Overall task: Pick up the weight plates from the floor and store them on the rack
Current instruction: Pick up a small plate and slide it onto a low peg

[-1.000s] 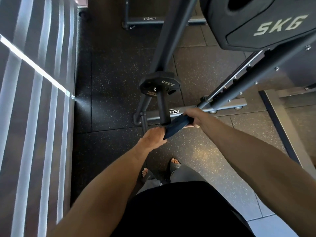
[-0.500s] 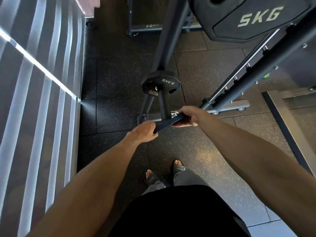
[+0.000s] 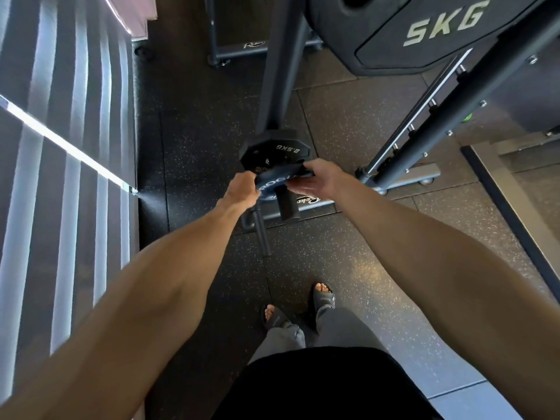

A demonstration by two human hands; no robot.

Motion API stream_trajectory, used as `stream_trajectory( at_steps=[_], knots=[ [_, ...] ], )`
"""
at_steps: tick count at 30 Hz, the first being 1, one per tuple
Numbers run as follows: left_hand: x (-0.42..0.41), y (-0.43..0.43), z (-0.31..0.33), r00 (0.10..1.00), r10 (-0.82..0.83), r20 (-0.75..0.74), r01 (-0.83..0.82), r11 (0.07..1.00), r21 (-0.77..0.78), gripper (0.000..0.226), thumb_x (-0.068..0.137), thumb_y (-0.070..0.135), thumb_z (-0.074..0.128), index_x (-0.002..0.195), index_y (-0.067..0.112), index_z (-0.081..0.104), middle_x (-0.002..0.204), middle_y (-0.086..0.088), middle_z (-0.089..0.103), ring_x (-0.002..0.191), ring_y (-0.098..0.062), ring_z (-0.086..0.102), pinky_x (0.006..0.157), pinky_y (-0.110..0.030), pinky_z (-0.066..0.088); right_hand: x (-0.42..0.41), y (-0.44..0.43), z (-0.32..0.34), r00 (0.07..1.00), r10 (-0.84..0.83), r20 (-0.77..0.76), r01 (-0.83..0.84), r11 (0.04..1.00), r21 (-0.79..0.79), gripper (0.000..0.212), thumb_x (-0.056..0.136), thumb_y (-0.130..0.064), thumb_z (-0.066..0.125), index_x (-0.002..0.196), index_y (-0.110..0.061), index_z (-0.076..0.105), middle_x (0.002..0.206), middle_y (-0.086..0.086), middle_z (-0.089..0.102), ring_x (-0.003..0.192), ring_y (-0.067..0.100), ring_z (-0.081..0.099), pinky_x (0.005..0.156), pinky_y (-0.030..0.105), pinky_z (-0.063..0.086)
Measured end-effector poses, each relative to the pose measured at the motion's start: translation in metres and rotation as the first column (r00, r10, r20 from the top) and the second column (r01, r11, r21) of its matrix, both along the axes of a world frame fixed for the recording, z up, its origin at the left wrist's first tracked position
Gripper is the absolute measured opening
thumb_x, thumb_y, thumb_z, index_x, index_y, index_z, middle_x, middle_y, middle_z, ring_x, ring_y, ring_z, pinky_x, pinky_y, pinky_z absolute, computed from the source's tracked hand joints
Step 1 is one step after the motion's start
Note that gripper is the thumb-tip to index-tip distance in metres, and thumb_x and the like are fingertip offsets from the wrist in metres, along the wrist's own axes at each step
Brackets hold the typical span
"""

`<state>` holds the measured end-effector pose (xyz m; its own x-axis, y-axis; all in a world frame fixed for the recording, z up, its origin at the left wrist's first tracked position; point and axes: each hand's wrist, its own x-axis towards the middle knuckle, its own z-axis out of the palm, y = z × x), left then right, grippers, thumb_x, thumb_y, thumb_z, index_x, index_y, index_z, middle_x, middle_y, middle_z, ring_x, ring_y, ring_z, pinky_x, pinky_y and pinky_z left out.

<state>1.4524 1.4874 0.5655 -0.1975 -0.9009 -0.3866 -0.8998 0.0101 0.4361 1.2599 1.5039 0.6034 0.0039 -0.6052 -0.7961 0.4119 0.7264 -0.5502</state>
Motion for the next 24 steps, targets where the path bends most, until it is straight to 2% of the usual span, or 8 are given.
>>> stream_trajectory(
  at_steps=[2,7,10,13,16,18,20,24],
  knots=[
    [-0.005,-0.015,0.003,0.998,0.066,0.002,-0.066,0.997,-0.037,0.034,0.093,0.01,0.065,0.126,0.001,0.06,0.116,-0.019,0.067,0.104,-0.033,0.066,0.09,-0.037,0.052,0.002,-0.009,0.0,1.0,-0.021,-0.002,0.02,0.999,-0.038,0.018,0.103,-0.008,0.044,0.113,0.004,0.055,0.106,0.027,0.066,0.088,0.035,0.07,0.066,0.045,0.061],
    [-0.013,-0.029,0.009,0.99,0.072,0.121,-0.059,0.993,-0.107,0.036,0.094,0.014,0.064,0.126,0.0,0.056,0.12,-0.022,0.065,0.109,-0.039,0.064,0.09,-0.042,0.052,0.0,-0.012,-0.003,0.999,0.009,-0.036,-0.013,0.995,-0.096,0.017,0.102,-0.002,0.042,0.101,0.001,0.058,0.101,0.021,0.064,0.096,0.032,0.065,0.079,0.052,0.058],
    [-0.022,-0.019,0.015,0.973,0.065,0.222,-0.002,0.962,-0.273,0.067,0.087,0.021,0.074,0.139,0.0,0.037,0.132,-0.022,0.053,0.113,-0.037,0.061,0.088,-0.045,0.054,-0.011,-0.009,-0.011,0.964,0.112,-0.242,-0.134,0.988,-0.078,0.019,0.094,-0.001,0.051,0.106,0.006,0.065,0.1,0.022,0.071,0.091,0.034,0.072,0.068,0.046,0.062],
    [-0.042,-0.011,0.025,0.972,-0.043,0.232,0.144,0.886,-0.441,0.061,0.085,0.025,0.073,0.131,0.002,0.04,0.124,-0.019,0.054,0.105,-0.035,0.062,0.077,-0.043,0.057,-0.028,0.002,-0.01,0.821,0.26,-0.508,-0.321,0.946,-0.034,0.019,0.093,-0.004,0.052,0.099,0.007,0.066,0.096,0.025,0.073,0.078,0.033,0.075,0.057,0.039,0.061],
    [-0.082,0.001,0.036,0.953,-0.206,0.221,0.289,0.835,-0.469,0.032,0.091,0.024,0.062,0.115,0.005,0.051,0.11,-0.015,0.06,0.094,-0.034,0.065,0.07,-0.043,0.053,-0.062,0.019,-0.008,0.51,0.412,-0.755,-0.562,0.824,0.069,0.028,0.097,-0.012,0.046,0.107,0.003,0.067,0.104,0.022,0.071,0.094,0.035,0.071,0.081,0.044,0.06],
    [-0.118,0.013,0.04,0.931,-0.295,0.214,0.363,0.811,-0.459,0.023,0.093,0.024,0.058,0.109,0.007,0.054,0.104,-0.013,0.061,0.089,-0.033,0.066,0.067,-0.044,0.052,-0.096,0.038,-0.009,0.339,0.451,-0.826,-0.62,0.767,0.165,0.032,0.099,-0.015,0.042,0.114,0.001,0.065,0.111,0.021,0.066,0.106,0.038,0.063,0.091,0.045,0.053],
    [-0.162,0.027,0.04,0.913,-0.362,0.187,0.407,0.822,-0.397,0.02,0.095,0.023,0.056,0.106,0.007,0.055,0.102,-0.013,0.063,0.087,-0.032,0.066,0.069,-0.042,0.051,-0.136,0.062,-0.015,0.252,0.476,-0.843,-0.636,0.738,0.226,0.031,0.1,-0.014,0.042,0.115,0.001,0.064,0.111,0.021,0.064,0.106,0.038,0.061,0.088,0.043,0.049],
    [-0.268,0.066,0.027,0.87,-0.454,0.191,0.471,0.881,-0.052,0.019,0.096,0.026,0.053,0.105,0.012,0.063,0.108,-0.012,0.07,0.097,-0.034,0.068,0.08,-0.04,0.053,-0.241,0.129,-0.04,0.211,0.493,-0.844,-0.61,0.741,0.281,0.029,0.098,-0.013,0.042,0.118,-0.001,0.06,0.115,0.021,0.064,0.109,0.036,0.063,0.087,0.041,0.05]
  ],
)
